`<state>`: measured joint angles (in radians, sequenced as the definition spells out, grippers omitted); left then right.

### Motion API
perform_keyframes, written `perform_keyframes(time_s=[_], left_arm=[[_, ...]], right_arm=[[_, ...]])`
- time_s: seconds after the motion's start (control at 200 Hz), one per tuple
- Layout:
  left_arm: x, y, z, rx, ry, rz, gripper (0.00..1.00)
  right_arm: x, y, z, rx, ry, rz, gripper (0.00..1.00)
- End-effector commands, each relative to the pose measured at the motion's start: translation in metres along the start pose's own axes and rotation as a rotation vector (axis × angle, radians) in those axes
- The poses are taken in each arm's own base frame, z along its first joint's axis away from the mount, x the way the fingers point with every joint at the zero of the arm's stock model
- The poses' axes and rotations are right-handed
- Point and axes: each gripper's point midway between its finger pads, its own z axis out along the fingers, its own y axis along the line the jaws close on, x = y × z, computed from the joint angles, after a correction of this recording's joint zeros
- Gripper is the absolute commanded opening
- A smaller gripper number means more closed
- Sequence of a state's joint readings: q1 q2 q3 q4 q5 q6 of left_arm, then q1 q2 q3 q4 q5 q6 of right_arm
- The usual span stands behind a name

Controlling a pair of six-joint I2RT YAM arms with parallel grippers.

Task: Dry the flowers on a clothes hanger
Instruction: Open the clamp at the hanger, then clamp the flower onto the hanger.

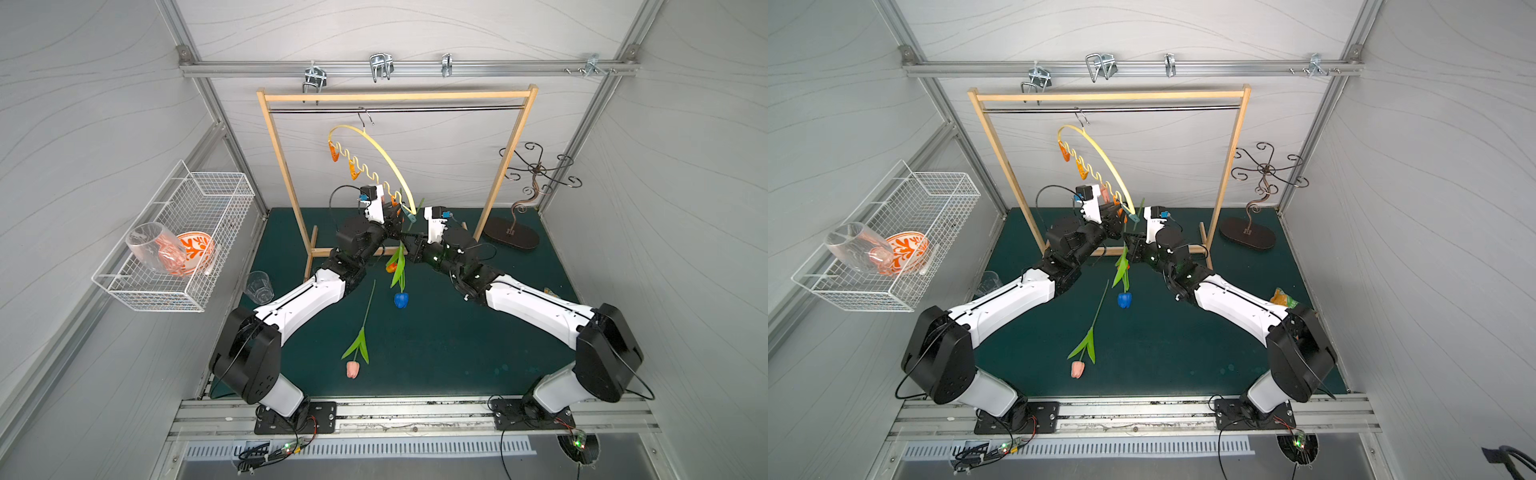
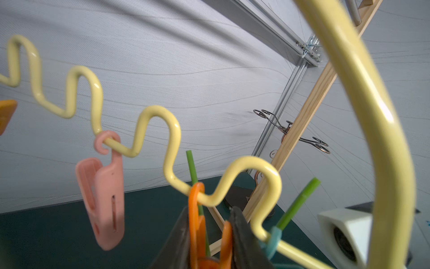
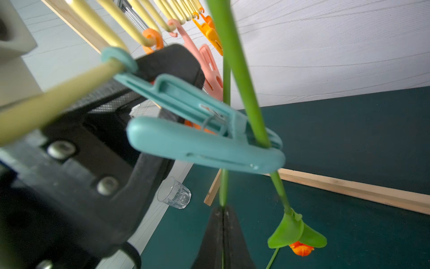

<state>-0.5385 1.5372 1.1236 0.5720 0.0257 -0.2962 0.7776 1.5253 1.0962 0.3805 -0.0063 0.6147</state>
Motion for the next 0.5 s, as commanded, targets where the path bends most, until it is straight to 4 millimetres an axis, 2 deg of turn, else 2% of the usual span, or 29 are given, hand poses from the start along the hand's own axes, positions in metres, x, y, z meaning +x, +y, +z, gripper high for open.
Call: perform_keyframes(time_s=[0.0,0.495], left_arm=[[-0.0466,-0.0194,-0.0075,0.046,-0.113,0.001,0.29],[-0.0475,-0.0205,-0.0087,0.050,-0.114,0.001,0.28]], right_arm=[[-0.0032,0.0109,-0.0013,-0.034,-0.035,0.002,0.00],[-0.0063,0.0146,-0.0103,-0.045,-0.066,0.033,0.00]])
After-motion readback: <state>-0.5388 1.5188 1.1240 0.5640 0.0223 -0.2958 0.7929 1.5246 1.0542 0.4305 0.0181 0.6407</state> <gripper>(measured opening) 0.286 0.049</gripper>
